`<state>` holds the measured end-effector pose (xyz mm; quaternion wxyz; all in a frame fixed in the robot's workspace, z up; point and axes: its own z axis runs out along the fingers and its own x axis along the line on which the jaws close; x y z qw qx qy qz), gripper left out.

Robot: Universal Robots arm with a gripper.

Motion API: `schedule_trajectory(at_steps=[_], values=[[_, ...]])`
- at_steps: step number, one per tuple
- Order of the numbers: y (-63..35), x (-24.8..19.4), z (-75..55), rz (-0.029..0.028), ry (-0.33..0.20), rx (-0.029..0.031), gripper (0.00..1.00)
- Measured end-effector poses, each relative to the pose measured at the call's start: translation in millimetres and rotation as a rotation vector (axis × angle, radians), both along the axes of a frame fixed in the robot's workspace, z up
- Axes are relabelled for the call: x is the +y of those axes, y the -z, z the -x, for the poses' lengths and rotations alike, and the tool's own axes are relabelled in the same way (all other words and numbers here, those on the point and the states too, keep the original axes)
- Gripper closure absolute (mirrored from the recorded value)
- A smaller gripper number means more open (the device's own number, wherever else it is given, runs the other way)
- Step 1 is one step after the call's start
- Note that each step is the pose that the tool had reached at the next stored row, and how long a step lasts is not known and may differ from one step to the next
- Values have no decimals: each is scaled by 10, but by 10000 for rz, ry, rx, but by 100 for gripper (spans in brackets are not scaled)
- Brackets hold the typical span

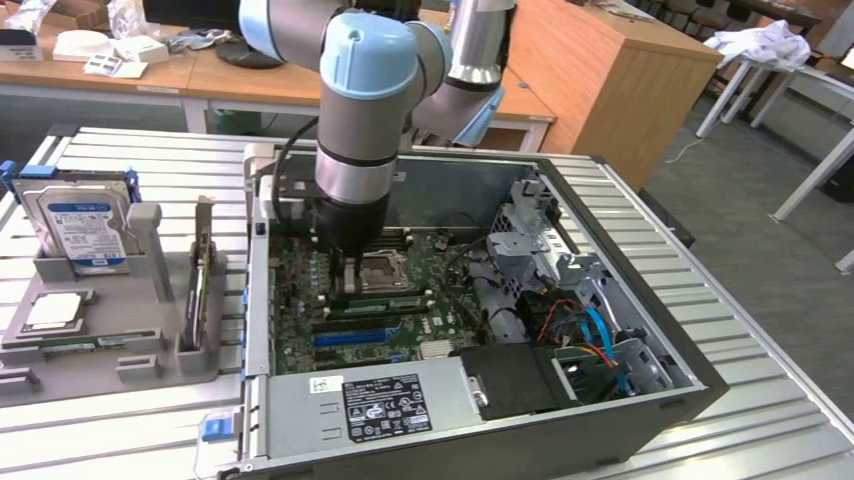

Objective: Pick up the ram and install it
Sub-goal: 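Press down the ram until it locks into place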

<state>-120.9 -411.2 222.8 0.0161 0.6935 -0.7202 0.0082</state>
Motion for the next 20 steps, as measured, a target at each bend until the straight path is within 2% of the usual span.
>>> schedule_trajectory(at_steps=[2, 5, 6, 9, 11, 13, 20], values=[[-19, 2, -1, -10, 1, -13, 89], [-158, 1, -2, 5, 11, 2, 89], [-195, 1, -22, 8, 14, 37, 89], [-258, 1, -138, 9, 12, 243, 89], [-276, 1, -218, 9, 13, 355, 89], [-279, 1, -306, 9, 13, 432, 89], [-279, 0, -601, 10, -18, 444, 89]])
